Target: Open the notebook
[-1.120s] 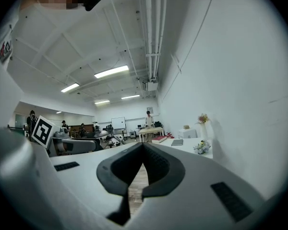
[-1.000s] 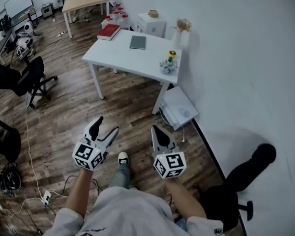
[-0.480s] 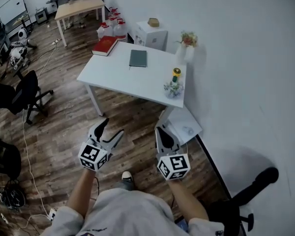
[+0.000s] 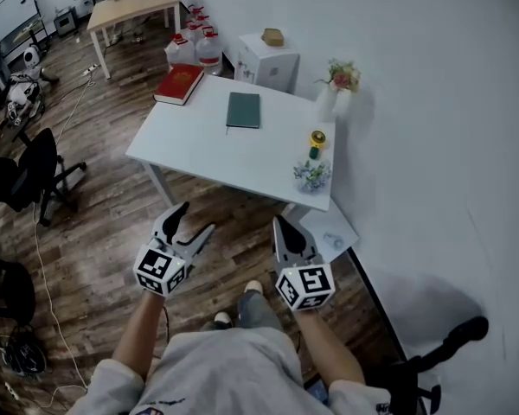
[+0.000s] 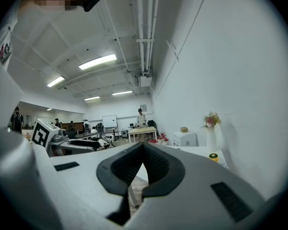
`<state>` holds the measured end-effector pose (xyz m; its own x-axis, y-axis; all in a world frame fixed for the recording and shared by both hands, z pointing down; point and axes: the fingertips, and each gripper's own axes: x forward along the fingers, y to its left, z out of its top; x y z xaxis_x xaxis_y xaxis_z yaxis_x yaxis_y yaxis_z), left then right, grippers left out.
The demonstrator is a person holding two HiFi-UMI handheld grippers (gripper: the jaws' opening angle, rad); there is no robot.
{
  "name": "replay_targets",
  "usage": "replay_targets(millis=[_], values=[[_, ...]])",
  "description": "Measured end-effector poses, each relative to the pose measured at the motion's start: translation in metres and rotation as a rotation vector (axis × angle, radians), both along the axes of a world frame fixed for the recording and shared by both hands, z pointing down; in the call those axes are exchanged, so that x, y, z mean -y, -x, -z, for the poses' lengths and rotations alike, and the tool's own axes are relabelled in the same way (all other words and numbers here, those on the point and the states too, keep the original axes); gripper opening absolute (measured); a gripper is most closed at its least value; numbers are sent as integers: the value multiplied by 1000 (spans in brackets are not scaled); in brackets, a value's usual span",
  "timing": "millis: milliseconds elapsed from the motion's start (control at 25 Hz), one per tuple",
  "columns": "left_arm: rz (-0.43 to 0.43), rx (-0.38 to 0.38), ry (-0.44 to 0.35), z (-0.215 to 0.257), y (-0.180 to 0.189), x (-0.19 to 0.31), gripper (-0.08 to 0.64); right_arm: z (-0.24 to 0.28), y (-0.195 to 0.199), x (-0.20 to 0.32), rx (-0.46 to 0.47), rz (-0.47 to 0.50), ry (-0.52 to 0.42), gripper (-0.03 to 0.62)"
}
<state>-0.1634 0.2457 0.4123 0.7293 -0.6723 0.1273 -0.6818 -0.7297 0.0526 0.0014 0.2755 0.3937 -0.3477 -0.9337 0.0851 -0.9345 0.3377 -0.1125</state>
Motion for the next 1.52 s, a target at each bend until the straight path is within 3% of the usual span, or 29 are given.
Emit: replay_targets(millis=[200, 560, 840, 1120, 1520], values=[[10, -3, 5, -22, -19, 78, 302, -20, -21, 82, 3, 2, -2, -8], [47, 6, 3, -24, -92, 280, 302, -16, -80, 305, 31, 54, 0, -8], [85, 10, 21, -21, -126, 410, 302, -18, -109, 437, 44, 103, 12, -7], [67, 52, 61, -46, -143, 475, 302, -31, -116, 507, 49, 129, 33, -8], [-45, 59, 73, -62, -155, 536, 302, -34, -125, 556, 26, 24, 50, -8]])
